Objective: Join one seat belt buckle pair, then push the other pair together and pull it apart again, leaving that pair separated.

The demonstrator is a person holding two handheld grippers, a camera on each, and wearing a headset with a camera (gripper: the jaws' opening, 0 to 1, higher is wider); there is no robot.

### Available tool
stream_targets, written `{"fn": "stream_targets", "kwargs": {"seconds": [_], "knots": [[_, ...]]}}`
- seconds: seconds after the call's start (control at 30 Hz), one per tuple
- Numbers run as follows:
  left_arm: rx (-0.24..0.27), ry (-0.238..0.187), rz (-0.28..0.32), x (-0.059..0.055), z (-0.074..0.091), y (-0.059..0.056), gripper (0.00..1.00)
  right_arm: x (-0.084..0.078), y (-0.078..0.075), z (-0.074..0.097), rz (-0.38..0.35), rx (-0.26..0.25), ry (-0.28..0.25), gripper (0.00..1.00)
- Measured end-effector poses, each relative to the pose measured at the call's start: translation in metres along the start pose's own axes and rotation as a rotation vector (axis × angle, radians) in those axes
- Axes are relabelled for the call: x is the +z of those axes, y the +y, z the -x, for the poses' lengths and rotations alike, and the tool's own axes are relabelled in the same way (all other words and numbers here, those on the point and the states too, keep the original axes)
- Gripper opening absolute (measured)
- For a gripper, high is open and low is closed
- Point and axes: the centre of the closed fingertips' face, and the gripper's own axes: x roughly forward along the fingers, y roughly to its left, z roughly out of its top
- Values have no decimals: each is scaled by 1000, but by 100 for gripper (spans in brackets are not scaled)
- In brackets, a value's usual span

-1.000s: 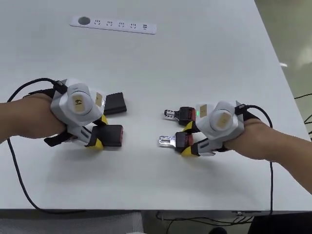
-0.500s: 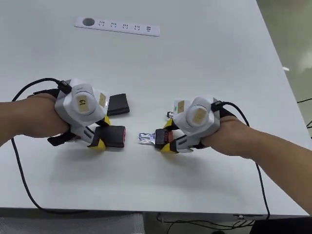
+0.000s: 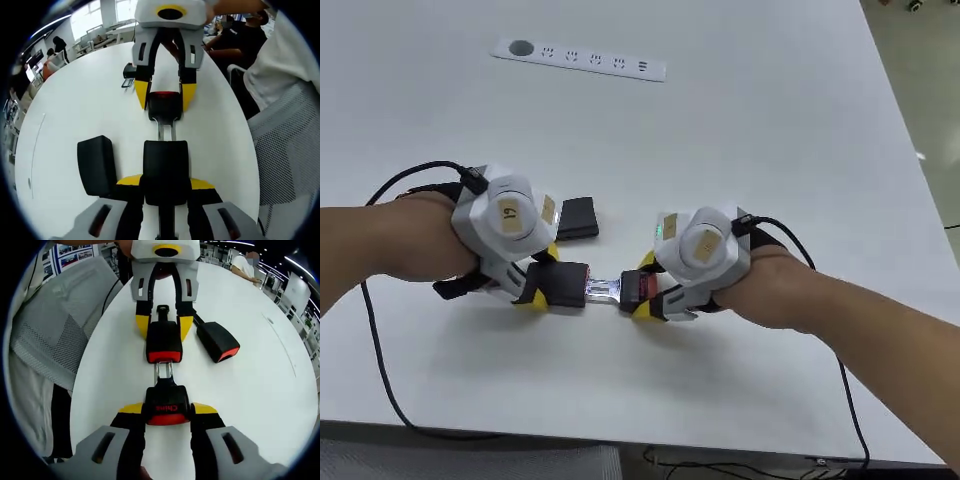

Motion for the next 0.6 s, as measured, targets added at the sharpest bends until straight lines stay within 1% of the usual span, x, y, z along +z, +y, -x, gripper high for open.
{"fn": "stream_targets", "kwargs": {"seconds": [0.3, 0.43, 0.6], "knots": [[-1, 9, -2, 0, 0, 0, 34, 0, 0, 1, 3, -7, 2, 33], [-1, 10, -3, -1, -1, 1, 34, 6, -1, -1, 9, -13, -10, 33], [-1, 6, -3, -1, 0, 2, 34, 13, -2, -6, -1, -17, -31, 33]]}}
